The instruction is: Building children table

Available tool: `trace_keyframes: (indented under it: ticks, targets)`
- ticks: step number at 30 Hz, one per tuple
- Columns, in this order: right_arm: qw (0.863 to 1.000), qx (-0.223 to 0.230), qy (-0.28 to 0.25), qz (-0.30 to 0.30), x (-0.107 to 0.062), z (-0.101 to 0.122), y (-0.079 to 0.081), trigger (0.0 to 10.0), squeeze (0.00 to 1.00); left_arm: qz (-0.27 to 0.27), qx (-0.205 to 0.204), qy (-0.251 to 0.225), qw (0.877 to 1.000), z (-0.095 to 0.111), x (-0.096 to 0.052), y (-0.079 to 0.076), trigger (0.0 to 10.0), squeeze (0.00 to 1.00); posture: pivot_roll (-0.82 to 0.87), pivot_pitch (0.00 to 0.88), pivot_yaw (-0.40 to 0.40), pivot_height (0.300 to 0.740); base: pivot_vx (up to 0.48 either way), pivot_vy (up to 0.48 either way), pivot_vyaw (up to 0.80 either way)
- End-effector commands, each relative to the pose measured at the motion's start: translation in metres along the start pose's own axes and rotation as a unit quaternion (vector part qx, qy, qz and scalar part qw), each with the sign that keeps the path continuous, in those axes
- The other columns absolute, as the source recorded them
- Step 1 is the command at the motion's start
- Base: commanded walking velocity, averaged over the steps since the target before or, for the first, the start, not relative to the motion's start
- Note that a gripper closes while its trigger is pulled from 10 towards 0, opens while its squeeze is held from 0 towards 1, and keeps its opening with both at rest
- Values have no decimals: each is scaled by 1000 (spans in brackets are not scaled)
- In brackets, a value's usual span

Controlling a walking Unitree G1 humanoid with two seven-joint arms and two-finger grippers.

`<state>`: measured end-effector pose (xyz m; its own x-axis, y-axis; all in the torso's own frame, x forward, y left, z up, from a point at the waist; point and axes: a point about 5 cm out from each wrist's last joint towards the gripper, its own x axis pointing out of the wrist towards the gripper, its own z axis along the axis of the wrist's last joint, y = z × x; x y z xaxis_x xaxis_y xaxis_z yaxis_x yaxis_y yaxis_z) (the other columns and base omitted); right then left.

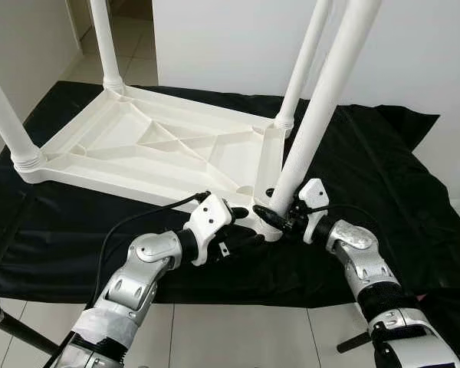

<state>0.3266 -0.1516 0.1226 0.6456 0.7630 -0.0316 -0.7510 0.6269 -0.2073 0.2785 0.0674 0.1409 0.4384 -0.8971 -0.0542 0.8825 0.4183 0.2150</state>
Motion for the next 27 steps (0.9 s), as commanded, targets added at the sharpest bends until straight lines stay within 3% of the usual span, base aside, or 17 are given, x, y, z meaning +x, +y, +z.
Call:
trace_keyframes:
  ticks: [1, 13, 17, 27]
  targets:
    - [1000, -6, 25, 1, -5, -10, 5, 10000, 0, 1, 2, -3, 1000, 1, 1, 0, 10000, 0, -29, 0, -57, 740, 0, 0, 0]
    - [991, 27, -38, -124, 1, -1, 11, 10000, 0, 3, 0, -1, 1000, 0, -1, -1, 10000, 0, -24, 0, -65, 740, 0, 0, 0]
    - [983, 34, -25, -181, 4, -5, 16, 10000, 0, 4, -1, -2, 1000, -1, 0, -2, 10000, 0, -23, 0, -71, 740, 0, 0, 0]
    - [968, 60, -50, -237, 12, 3, 30, 10000, 0, 11, 4, 4, 1000, -4, -1, -1, 10000, 0, -19, 0, -77, 740, 0, 0, 0]
